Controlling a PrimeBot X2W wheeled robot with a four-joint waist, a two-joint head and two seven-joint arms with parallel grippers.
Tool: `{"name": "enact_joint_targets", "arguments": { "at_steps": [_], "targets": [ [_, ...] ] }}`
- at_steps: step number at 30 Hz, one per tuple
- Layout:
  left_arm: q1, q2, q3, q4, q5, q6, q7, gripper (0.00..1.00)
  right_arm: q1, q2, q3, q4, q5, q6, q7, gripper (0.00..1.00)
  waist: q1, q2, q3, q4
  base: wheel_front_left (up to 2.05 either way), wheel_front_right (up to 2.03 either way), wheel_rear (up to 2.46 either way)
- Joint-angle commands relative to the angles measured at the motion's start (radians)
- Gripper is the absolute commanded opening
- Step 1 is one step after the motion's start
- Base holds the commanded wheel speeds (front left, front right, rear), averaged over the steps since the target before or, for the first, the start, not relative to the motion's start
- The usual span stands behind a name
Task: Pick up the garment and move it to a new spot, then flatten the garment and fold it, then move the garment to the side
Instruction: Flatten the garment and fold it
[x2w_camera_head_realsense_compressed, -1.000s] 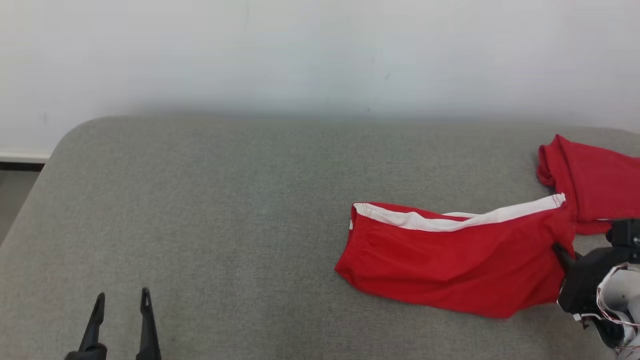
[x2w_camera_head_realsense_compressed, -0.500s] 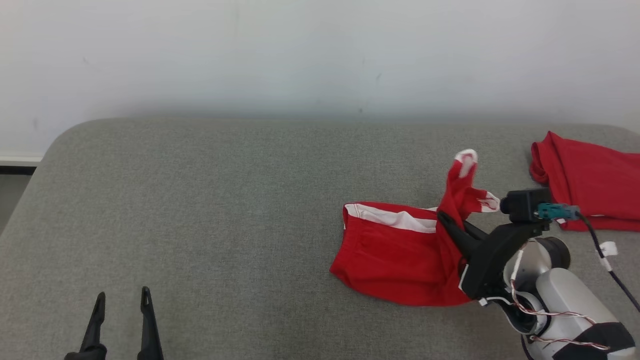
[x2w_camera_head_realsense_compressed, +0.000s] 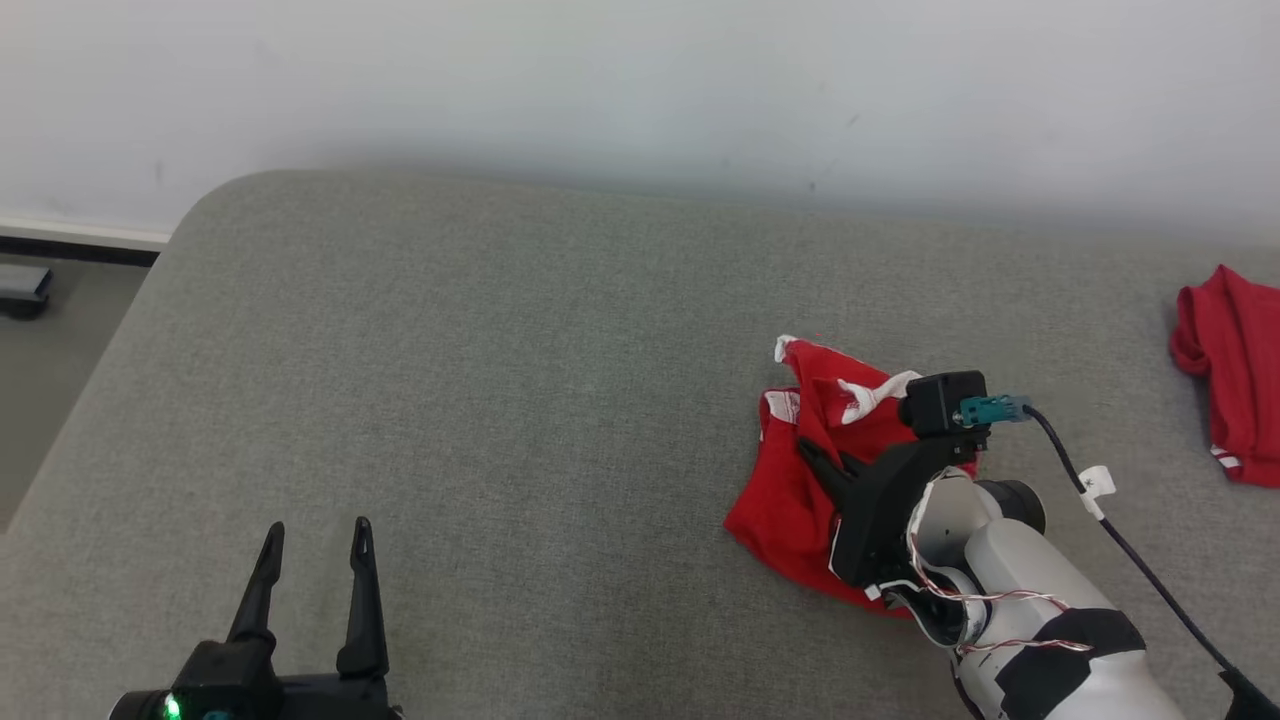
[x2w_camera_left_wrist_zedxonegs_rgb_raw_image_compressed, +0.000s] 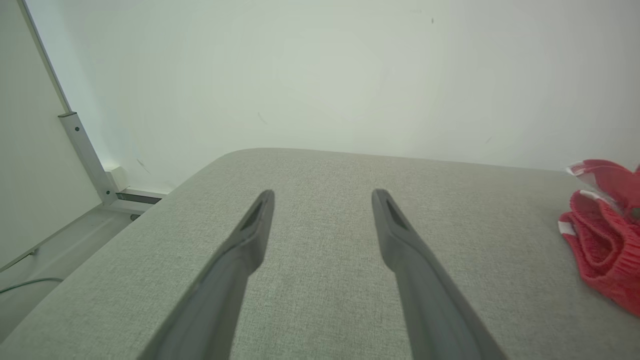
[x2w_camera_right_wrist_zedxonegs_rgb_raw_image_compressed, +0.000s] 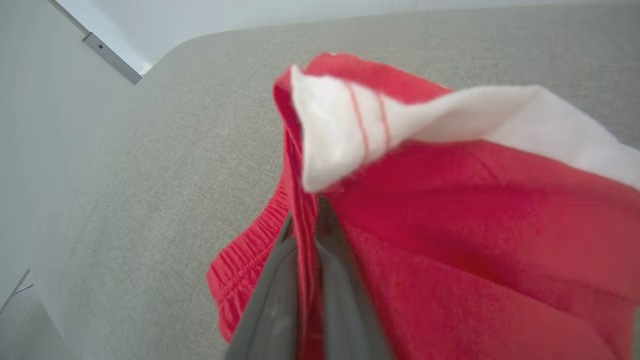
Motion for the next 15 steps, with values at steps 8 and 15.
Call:
{"name": "enact_joint_targets", "arguments": {
  "at_steps": [8,15],
  "targets": [
    [-0.021,-0.006,0.0,0.018,-0.022,0.003,-0.003,1.0,-0.046,0.057,0.042,0.112,0.003,0.0,-0.074,0.09,-0.0001,-0.0001,0.03,0.027,0.0,0.0,0.0],
    [0.004,-0.006,0.019,0.017,-0.02,0.01,-0.003,1.0,-0.034,0.016,0.101,0.073,0.04,0.0,-0.161,1.0,-0.0001,-0.0001,0.005,-0.003,0.0,0.0,0.0]
  ]
}}
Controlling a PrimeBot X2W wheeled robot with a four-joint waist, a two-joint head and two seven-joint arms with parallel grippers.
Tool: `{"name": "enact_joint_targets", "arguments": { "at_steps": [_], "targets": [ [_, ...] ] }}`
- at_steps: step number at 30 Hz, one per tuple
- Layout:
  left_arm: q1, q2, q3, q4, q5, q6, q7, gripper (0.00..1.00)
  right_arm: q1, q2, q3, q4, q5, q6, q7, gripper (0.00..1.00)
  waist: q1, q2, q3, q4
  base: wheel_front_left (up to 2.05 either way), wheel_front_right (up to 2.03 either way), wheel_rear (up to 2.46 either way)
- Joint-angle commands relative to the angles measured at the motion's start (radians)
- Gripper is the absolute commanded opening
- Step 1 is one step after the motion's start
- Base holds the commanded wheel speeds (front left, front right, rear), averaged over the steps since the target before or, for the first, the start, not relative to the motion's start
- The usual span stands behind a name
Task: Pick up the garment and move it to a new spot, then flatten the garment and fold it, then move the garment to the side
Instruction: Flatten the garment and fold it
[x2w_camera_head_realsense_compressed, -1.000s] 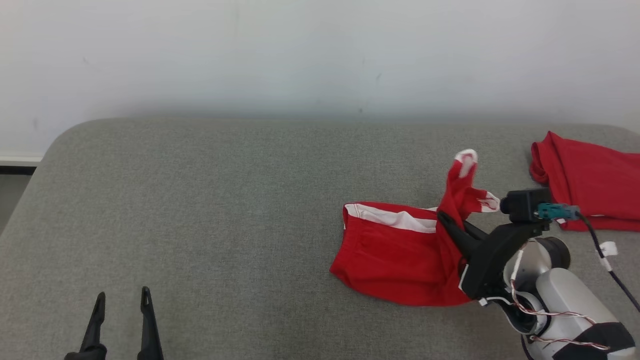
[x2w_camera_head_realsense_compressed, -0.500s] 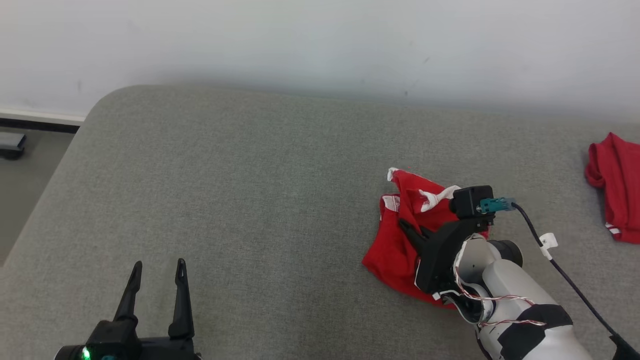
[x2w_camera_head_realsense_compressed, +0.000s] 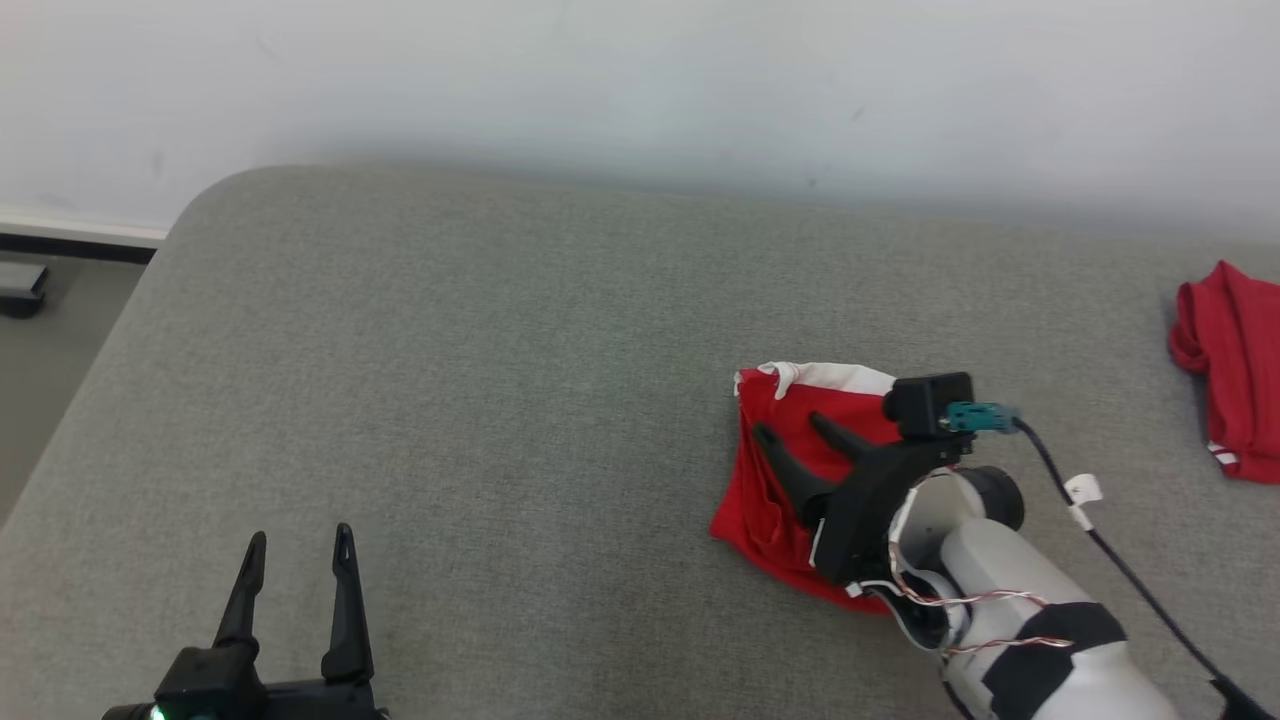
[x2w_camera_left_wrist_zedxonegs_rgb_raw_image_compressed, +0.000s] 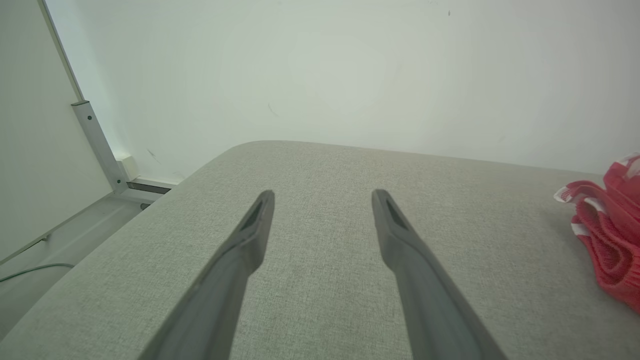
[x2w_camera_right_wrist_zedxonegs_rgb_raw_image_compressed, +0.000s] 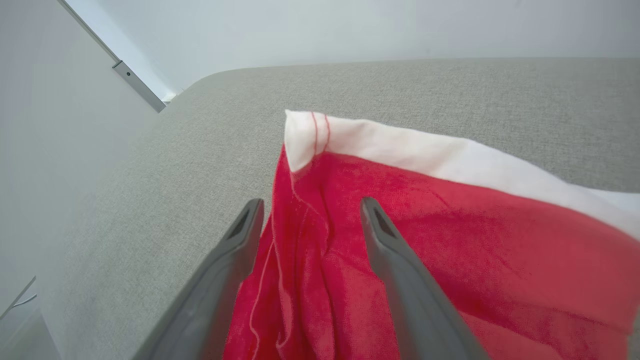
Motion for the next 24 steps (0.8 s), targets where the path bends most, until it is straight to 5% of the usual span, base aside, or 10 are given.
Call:
{"name": "enact_joint_targets", "arguments": {
  "at_steps": [1,9,14,15,16,17,18,24],
  "targets": [
    [0.012,-0.002,0.002,-0.005,-0.005,0.004,-0.003,1.0,0.015,-0.015,0.006,-0.013,0.008,0.0,-0.011,1.0,0.0,0.0,-0.009,-0.013,0.0,0.0,0.0],
    [0.027,-0.002,0.017,-0.024,-0.004,0.006,-0.003,1.0,0.073,-0.148,-0.028,-0.156,0.033,0.0,-0.109,1.0,0.0,0.0,-0.003,-0.046,0.0,0.0,0.0],
    [0.025,-0.002,0.027,-0.032,0.005,0.002,-0.003,1.0,0.123,-0.176,-0.122,-0.18,0.025,0.0,-0.168,1.0,0.0,0.0,0.003,-0.061,0.0,0.0,0.0],
    [0.026,-0.002,0.028,-0.034,0.006,0.0,-0.003,1.0,0.133,-0.177,-0.138,-0.18,0.022,0.0,-0.173,0.91,0.0,0.0,0.005,-0.063,0.0,0.0,0.0],
    [0.027,-0.002,0.031,-0.035,0.006,-0.001,-0.003,1.0,0.143,-0.179,-0.151,-0.181,0.014,0.0,-0.179,0.68,0.0,0.0,0.006,-0.065,0.0,0.0,0.0],
    [0.027,-0.002,0.032,-0.036,0.007,-0.002,-0.003,1.0,0.153,-0.181,-0.16,-0.182,0.003,0.0,-0.185,0.29,0.0,0.0,0.007,-0.066,0.0,0.0,0.0],
    [0.027,-0.002,0.031,-0.037,0.011,0.0,-0.003,1.0,0.166,-0.18,-0.166,-0.184,-0.006,0.0,-0.191,0.0,0.0,0.0,0.008,-0.066,0.0,0.0,0.0],
    [0.014,-0.002,0.029,-0.037,0.018,-0.007,-0.003,1.0,0.212,-0.138,-0.18,-0.175,-0.053,0.0,-0.209,0.0,0.0,0.0,0.023,-0.058,0.0,0.0,0.0]
  ]
}}
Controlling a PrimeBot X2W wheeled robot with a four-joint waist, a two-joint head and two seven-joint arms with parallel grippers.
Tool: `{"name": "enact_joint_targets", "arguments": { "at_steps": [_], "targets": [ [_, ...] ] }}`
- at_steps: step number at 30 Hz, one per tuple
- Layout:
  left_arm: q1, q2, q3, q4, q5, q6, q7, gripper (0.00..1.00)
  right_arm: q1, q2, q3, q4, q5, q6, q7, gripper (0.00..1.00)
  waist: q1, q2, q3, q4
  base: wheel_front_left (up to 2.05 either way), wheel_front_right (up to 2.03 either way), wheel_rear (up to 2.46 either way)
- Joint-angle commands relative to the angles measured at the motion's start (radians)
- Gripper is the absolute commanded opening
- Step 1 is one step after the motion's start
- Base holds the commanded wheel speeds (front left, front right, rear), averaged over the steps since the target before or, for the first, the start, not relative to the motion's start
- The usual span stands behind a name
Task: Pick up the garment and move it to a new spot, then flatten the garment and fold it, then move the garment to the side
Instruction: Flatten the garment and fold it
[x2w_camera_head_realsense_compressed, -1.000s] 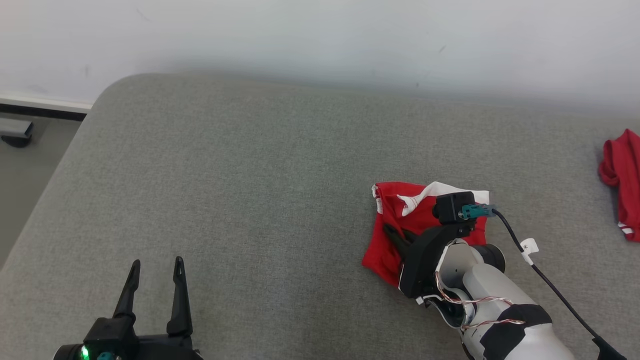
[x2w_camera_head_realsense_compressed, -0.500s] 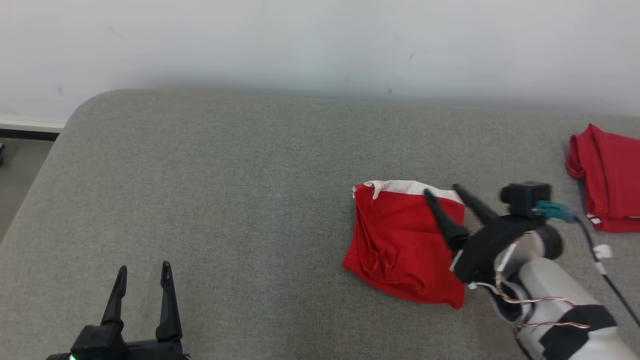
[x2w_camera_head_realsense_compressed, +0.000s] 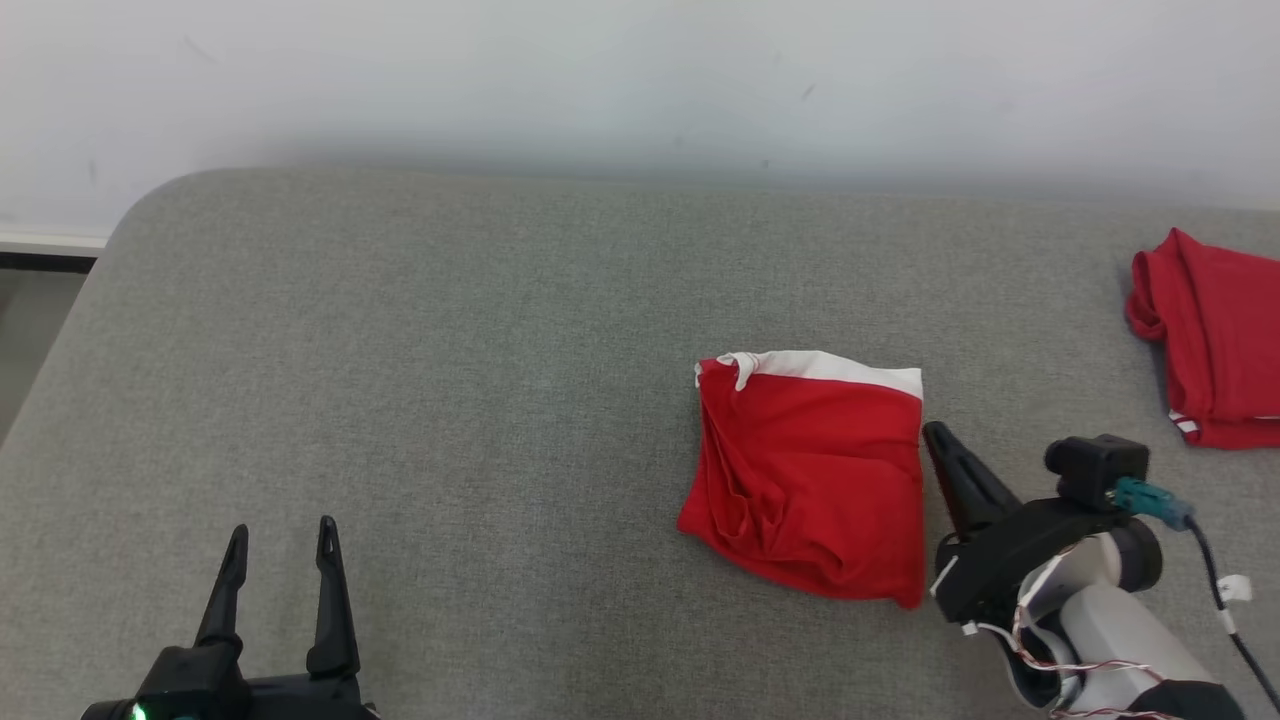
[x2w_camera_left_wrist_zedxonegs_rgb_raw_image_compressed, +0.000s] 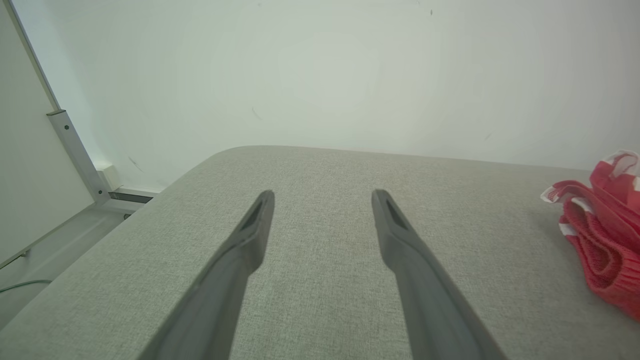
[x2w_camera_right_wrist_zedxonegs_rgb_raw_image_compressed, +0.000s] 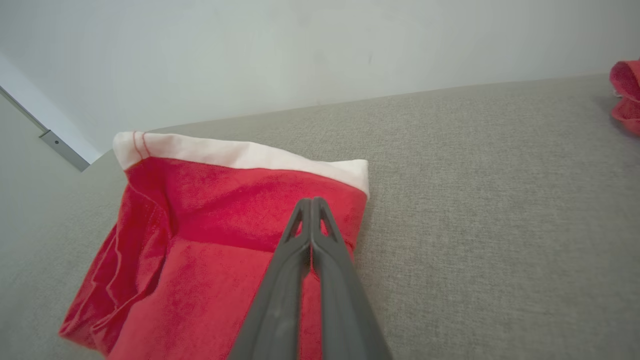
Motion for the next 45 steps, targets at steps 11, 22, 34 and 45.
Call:
{"name": "enact_joint_targets", "arguments": {
  "at_steps": [11,22,34,45],
  "targets": [
    [-0.022,0.003,-0.013,0.009,0.017,-0.011,-0.003,1.0,-0.041,0.1,0.076,0.104,-0.078,0.0,-0.055,0.0,0.0,-0.0001,0.017,0.063,0.0,0.0,0.0],
    [-0.015,0.001,-0.02,0.02,0.001,-0.012,-0.003,1.0,-0.066,0.158,0.19,0.191,-0.072,0.0,-0.09,0.0,0.0,-0.0001,0.014,0.098,0.0,0.0,0.0],
    [-0.021,0.001,-0.012,0.032,0.002,-0.019,-0.003,1.0,-0.127,0.241,0.283,0.263,-0.02,0.0,-0.125,0.0,0.0,-0.0001,0.011,0.101,0.0,0.0,0.0],
    [0.022,0.006,0.007,0.01,0.017,-0.002,-0.003,1.0,-0.123,0.161,0.214,0.159,-0.024,0.0,-0.165,0.0,0.0,-0.0001,-0.049,0.047,0.0,0.0,0.0]
  ]
}}
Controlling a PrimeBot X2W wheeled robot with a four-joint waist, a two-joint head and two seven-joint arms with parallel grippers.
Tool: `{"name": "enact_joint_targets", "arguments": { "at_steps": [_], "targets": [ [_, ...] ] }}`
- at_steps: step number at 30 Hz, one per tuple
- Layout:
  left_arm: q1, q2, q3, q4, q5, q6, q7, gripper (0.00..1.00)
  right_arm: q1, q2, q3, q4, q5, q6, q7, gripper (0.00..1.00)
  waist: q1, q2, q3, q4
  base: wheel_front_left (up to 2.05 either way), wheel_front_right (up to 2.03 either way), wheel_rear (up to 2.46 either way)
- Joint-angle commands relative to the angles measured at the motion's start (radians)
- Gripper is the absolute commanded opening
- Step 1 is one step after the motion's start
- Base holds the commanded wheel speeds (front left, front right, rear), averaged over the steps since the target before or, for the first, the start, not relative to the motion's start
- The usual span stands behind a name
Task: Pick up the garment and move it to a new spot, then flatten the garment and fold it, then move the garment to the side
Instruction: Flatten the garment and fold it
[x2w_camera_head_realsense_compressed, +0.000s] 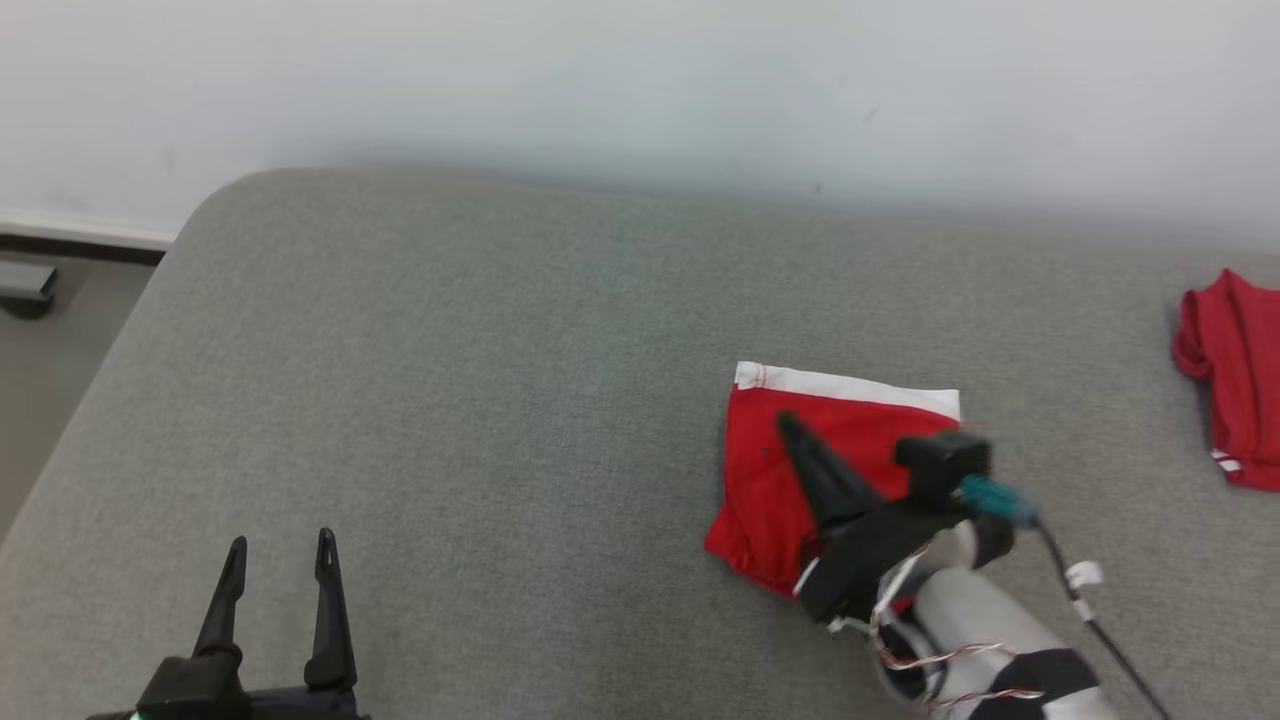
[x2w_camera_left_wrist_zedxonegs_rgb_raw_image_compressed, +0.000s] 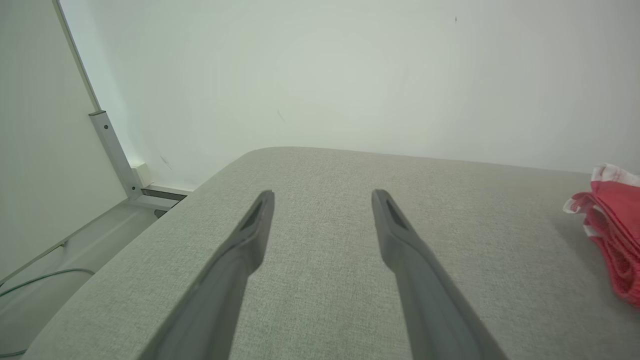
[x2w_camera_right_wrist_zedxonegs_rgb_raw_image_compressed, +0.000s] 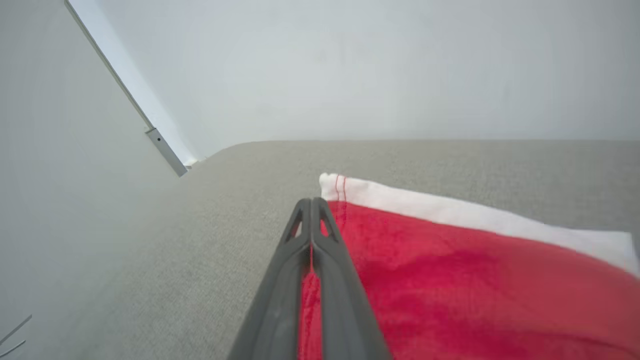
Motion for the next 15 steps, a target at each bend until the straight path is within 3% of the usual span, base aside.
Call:
{"name": "enact_joint_targets", "arguments": {
  "at_steps": [1,9,15],
  "targets": [
    [0.023,0.005,0.005,-0.009,0.009,0.007,-0.003,1.0,0.031,-0.021,-0.044,-0.043,-0.03,0.0,-0.004,0.0,0.0,-0.0001,-0.029,-0.033,0.0,0.0,0.0],
    [0.06,0.019,0.021,-0.034,0.021,0.018,-0.003,1.0,0.187,-0.064,-0.299,-0.254,-0.156,0.0,-0.003,0.0,0.0,-0.0001,-0.067,-0.101,0.0,0.0,0.0],
    [0.081,0.027,0.029,-0.04,0.021,0.024,-0.003,1.0,0.288,-0.066,-0.395,-0.341,-0.22,0.0,-0.003,0.05,0.0,-0.0001,-0.085,-0.139,0.0,0.0,0.0]
  ]
}}
